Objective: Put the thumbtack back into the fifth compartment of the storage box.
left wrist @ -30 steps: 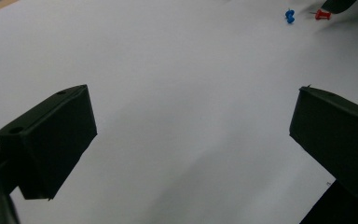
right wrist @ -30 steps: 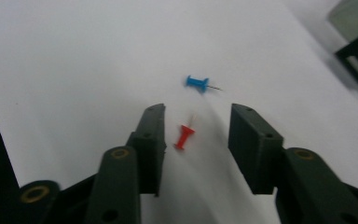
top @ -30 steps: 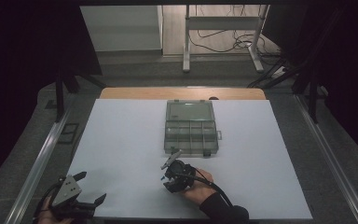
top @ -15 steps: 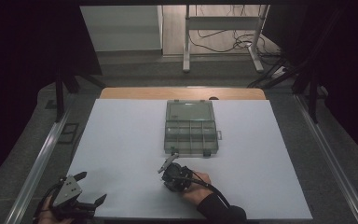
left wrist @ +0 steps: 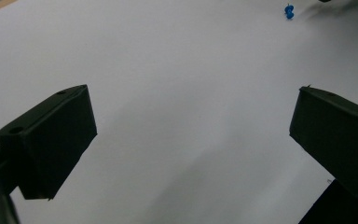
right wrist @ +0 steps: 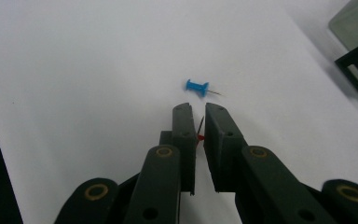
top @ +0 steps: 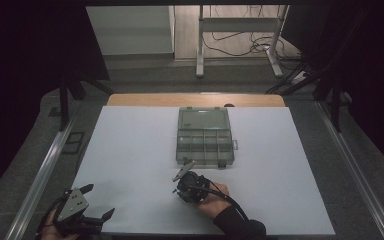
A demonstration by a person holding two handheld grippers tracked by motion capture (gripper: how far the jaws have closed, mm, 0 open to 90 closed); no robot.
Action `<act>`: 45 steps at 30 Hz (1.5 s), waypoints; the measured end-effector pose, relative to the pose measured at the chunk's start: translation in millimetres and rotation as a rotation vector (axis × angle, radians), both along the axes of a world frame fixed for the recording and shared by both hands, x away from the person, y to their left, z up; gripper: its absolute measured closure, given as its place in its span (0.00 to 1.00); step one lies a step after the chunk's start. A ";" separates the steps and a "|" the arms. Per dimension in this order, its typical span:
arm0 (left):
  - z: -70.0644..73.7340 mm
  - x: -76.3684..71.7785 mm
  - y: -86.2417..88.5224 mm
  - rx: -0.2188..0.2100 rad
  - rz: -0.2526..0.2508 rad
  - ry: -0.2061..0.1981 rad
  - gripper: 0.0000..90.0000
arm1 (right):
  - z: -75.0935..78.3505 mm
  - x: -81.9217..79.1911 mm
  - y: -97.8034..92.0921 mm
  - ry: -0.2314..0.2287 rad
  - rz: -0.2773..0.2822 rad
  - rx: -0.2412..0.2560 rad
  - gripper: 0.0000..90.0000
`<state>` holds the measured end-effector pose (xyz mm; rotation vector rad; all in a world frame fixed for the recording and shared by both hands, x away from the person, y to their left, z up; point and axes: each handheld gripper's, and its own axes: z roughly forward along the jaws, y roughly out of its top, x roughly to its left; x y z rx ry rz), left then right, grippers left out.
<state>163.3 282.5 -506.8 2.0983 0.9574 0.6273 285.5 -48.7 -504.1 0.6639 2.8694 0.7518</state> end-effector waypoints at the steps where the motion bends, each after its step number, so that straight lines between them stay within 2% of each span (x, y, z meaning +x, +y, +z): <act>1: 0.0 0.0 0.0 0.000 0.000 0.000 0.01 | 0.7 0.4 -0.6 0.003 -0.005 0.004 0.92; 25: -0.1 0.4 0.0 -0.003 0.002 0.002 0.01 | 22.1 17.1 -17.1 -0.018 -0.058 0.085 0.92; 33: -0.2 0.7 -0.3 -0.001 0.003 0.004 0.01 | 29.3 27.6 -20.1 -0.023 -0.086 0.114 0.92; 45: -0.3 0.6 -0.3 0.000 0.001 0.003 0.01 | 38.1 43.6 -20.1 -0.035 -0.114 0.132 0.92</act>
